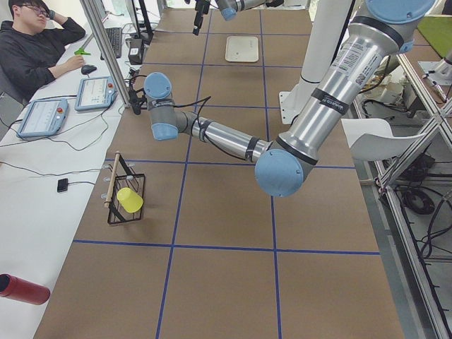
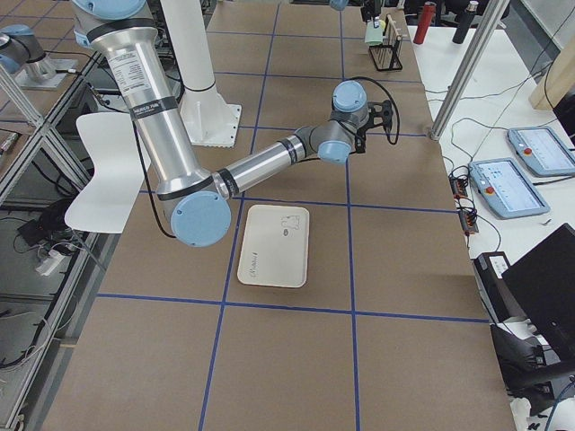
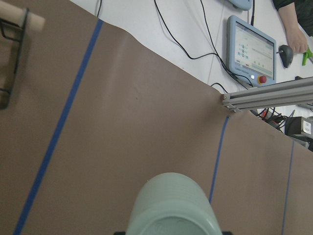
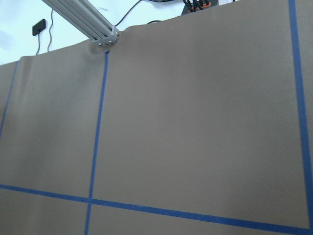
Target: Left arm grabs green cup and hands to right arm on tray
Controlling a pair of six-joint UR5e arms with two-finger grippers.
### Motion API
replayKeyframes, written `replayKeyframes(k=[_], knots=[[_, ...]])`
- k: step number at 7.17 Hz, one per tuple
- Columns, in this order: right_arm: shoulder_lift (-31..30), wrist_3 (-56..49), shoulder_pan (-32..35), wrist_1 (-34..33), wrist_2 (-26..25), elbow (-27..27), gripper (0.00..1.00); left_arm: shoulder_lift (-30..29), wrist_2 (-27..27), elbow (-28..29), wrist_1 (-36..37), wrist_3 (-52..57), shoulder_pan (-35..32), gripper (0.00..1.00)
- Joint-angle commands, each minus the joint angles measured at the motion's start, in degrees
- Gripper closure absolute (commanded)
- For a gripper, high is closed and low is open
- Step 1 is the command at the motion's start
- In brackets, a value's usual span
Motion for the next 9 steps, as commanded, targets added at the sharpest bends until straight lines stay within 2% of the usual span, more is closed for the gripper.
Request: replayKeyframes(k=[1, 3, 4, 6, 7, 8, 9], knots=[[0.38, 10.9, -1.1, 11.9, -0.13, -0.24, 0.01, 0.01, 0.05, -3.34, -6.42, -11.19, 3.58, 1.0], [1.35, 17.67, -2.77, 21.66, -0.31, -0.15, 0.01, 0.01, 0.31, -4.23, -15.79, -21.28, 6.13, 1.0], [1.61, 22.06, -3.65, 25.36, -1.96, 0.46, 0.01, 0.01, 1.01, -5.28, -18.89, -25.69, 7.97, 1.0], [1.62, 29.28, -7.24, 33.88, -6.87, 1.25, 0.01, 0.01, 3.64, -10.97, -19.1, -31.07, 12.1, 1.0], [1.62, 34.1, -10.31, 40.02, -11.07, 1.25, 0.01, 0.01, 5.22, -13.35, -19.19, -34.49, 14.21, 1.0], [1.62, 36.84, -15.56, 46.34, -17.99, 1.25, 0.01, 0.01, 7.15, -15.81, -19.19, -38.09, 16.15, 1.0], [1.62, 37.22, -19.44, 48.06, -23.54, 1.69, 0.01, 0.01, 7.43, -17.14, -19.71, -40.65, 17.73, 1.0]])
